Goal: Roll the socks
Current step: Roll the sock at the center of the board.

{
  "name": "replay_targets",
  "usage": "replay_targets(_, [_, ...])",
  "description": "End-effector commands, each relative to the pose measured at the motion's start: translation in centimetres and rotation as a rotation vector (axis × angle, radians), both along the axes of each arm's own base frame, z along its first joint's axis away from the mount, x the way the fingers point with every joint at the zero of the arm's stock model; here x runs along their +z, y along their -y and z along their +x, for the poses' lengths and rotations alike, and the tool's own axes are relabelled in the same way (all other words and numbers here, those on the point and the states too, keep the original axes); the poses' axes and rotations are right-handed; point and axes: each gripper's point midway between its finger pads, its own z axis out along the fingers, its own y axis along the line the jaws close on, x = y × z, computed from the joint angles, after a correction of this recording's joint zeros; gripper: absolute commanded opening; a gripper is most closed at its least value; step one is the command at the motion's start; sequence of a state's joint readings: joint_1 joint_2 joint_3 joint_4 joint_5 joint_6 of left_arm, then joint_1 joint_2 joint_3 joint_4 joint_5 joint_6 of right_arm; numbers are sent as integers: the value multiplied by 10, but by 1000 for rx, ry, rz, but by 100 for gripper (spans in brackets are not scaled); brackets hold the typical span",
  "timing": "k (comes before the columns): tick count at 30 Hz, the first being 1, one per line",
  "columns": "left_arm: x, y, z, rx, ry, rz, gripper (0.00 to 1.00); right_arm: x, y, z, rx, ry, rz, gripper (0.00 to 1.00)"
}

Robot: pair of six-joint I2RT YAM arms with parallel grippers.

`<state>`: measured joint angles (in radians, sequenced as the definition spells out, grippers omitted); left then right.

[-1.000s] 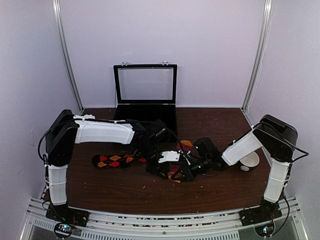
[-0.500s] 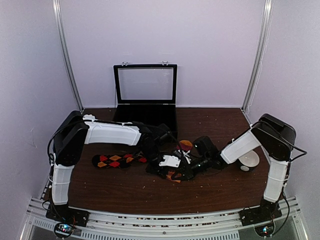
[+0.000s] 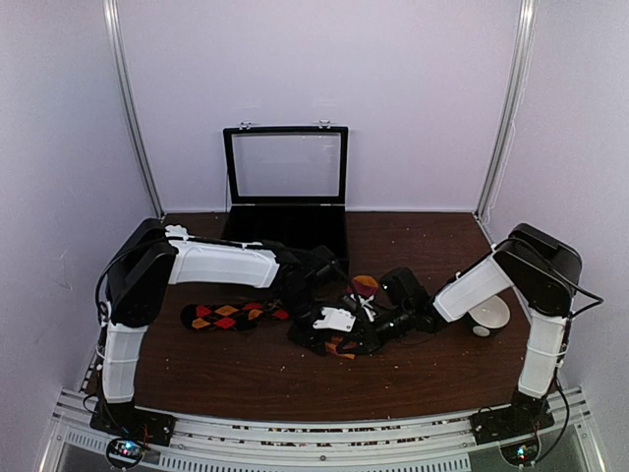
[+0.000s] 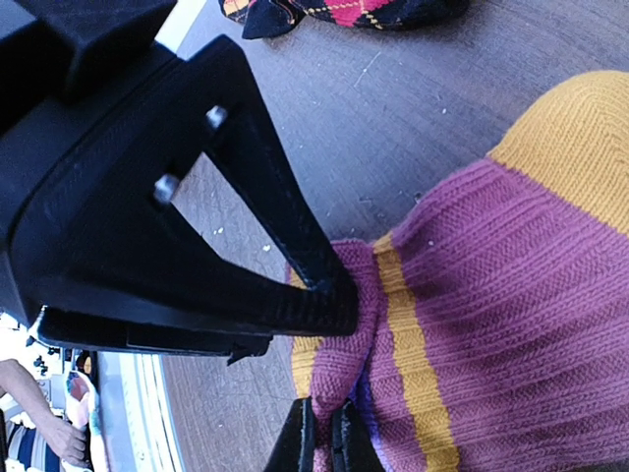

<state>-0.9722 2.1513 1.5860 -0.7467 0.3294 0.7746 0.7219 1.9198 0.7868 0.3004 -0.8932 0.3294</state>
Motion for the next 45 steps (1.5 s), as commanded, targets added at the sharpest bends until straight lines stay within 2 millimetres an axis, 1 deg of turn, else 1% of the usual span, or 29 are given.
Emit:
replay_targets(1, [-14, -2, 4, 22, 15, 47, 38, -65, 45, -16, -102, -126, -274, 6])
replay_targets(2, [-16, -1, 5, 30, 12, 55, 35, -65, 45, -16, -102, -127, -274, 6])
replay_targets(5, [-21, -2, 4, 32, -9, 81, 21, -64, 46, -16, -108, -128, -275, 8])
replay_targets(9, [-26, -4, 4, 40, -17, 98, 7, -59, 47, -15, -118, -112, -270, 9])
replay_targets(12, [-25, -4, 3, 44, -33, 109, 1, -47, 48, -10, -137, -83, -258, 19])
replay_targets(13, [-25, -5, 2, 44, -38, 115, 0, -41, 48, -7, -152, -65, -243, 19])
replay_targets(16, [-25, -7, 2, 45, -61, 129, 0, -29, 49, -1, -171, -30, -234, 21])
replay_targets(19, [-26, -9, 2, 49, -88, 143, 0, -25, 53, 1, -180, -11, -245, 29])
replay_targets(21, [-26, -9, 2, 57, -110, 145, 0, -24, 58, 1, -192, 3, -264, 31])
replay_targets(24, [-26, -12, -1, 70, -156, 154, 0, -17, 67, 3, -223, 55, -276, 32])
replay_targets(26, [-28, -13, -2, 83, -189, 169, 0, -9, 71, 4, -233, 91, -271, 33])
replay_targets(28, [-26, -12, 0, 94, -208, 174, 0, -7, 77, 3, -242, 111, -286, 33])
replay_targets(31, [-25, -12, 0, 123, -260, 189, 0, -2, 82, 1, -261, 133, -282, 33])
replay_targets(32, [-24, -13, -1, 132, -282, 191, 0, -4, 87, -2, -271, 137, -281, 32])
replay_targets(34, [-23, -13, 0, 156, -315, 186, 0, 2, 90, -3, -291, 170, -256, 32])
replay_targets(40, [-17, -15, 4, 226, -474, 186, 0, 33, 87, -5, -276, 379, -202, 31])
replay_targets(42, [-16, -16, 8, 242, -502, 193, 0, 42, 84, -8, -255, 466, -191, 29])
replay_targets(45, [-16, -17, 10, 254, -521, 193, 0, 62, 81, -15, -250, 634, -158, 29])
